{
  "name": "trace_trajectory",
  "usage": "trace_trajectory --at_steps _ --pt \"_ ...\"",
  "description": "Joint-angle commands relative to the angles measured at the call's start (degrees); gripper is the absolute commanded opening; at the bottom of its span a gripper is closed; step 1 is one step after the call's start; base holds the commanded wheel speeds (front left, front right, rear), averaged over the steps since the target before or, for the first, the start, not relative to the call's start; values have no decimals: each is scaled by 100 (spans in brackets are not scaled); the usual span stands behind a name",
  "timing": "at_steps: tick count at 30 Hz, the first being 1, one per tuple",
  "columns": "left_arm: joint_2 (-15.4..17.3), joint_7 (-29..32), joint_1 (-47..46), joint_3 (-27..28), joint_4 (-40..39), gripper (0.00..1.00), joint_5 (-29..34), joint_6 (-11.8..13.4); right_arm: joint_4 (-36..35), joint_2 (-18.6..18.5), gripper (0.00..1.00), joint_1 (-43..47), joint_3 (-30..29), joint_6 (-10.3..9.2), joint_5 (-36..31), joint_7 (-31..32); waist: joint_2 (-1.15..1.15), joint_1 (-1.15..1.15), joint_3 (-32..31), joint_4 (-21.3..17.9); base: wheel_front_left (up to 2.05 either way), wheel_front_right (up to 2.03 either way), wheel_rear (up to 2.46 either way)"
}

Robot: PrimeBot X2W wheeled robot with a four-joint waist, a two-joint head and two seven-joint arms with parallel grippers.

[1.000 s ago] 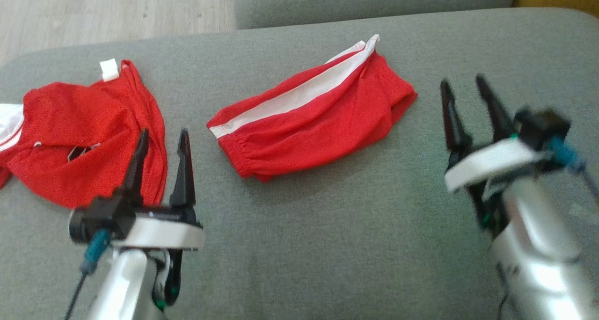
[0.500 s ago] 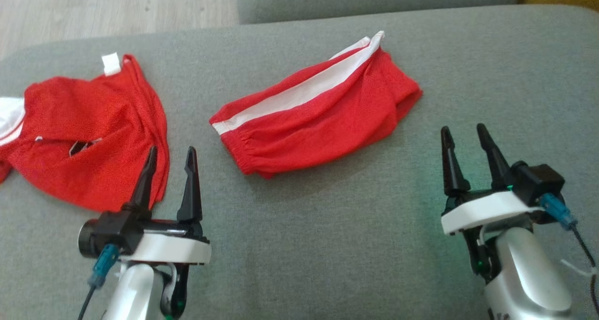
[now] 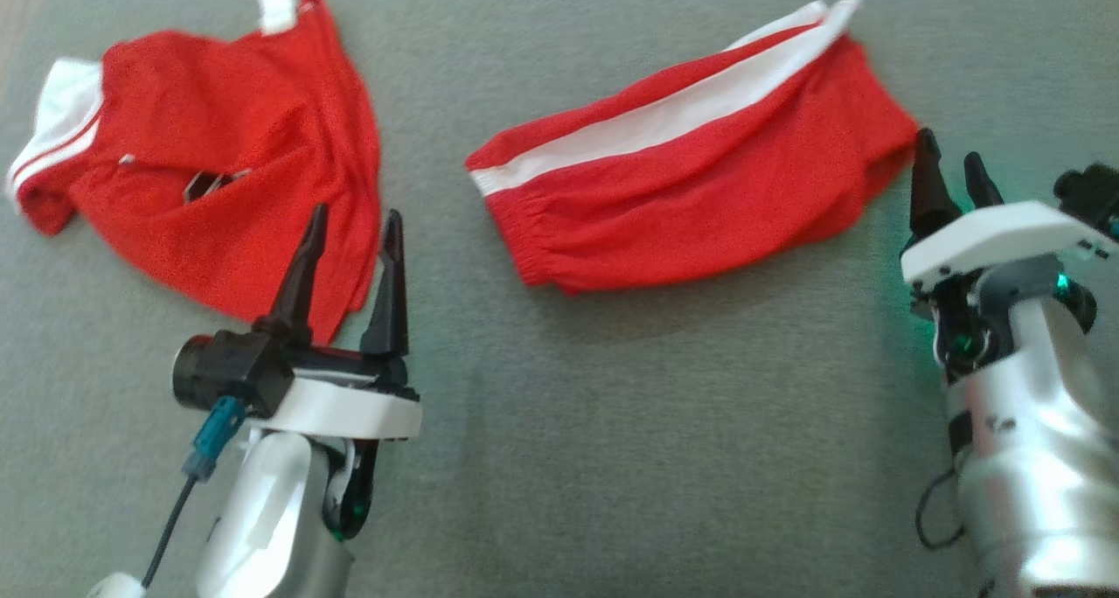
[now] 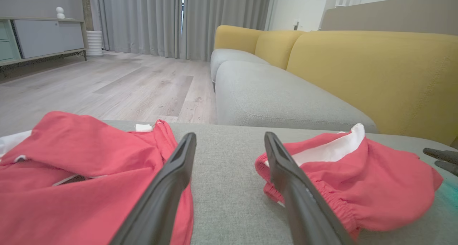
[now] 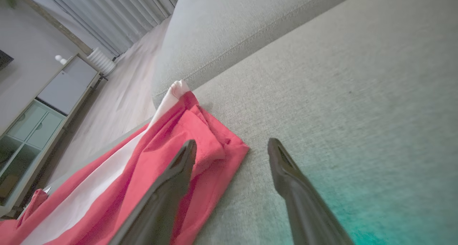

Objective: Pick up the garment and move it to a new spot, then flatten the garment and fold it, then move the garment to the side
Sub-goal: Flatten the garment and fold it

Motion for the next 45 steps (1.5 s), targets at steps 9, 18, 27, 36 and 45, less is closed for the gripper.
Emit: trace_trajectory --at_steps 9,18,27,36,45 --pt "20 -29 -323 -1 -142 100 -71 -18 1648 59 100 -1131 -507 -5 -446 214 0 -1 263 484 0 0 0" --pt "19 -29 -340 -116 -156 100 -178 52 2677 60 86 -1636 -261 -5 -511 -16 0 -1 298 568 0 0 0" --pt "19 -29 -264 -67 -80 100 -127 63 2946 60 0 -1724 252 -5 -500 -645 0 -1 185 434 0 0 0" --pt "18 -29 -50 17 -23 100 -74 33 3029 -184 0 -1573 -25 -5 -486 -1318 0 -1 -186 157 0 0 0" --pt "18 -29 163 134 -42 100 -37 10 3012 -622 0 -1119 -561 -5 -530 -1518 0 -1 -413 -91 0 0 0"
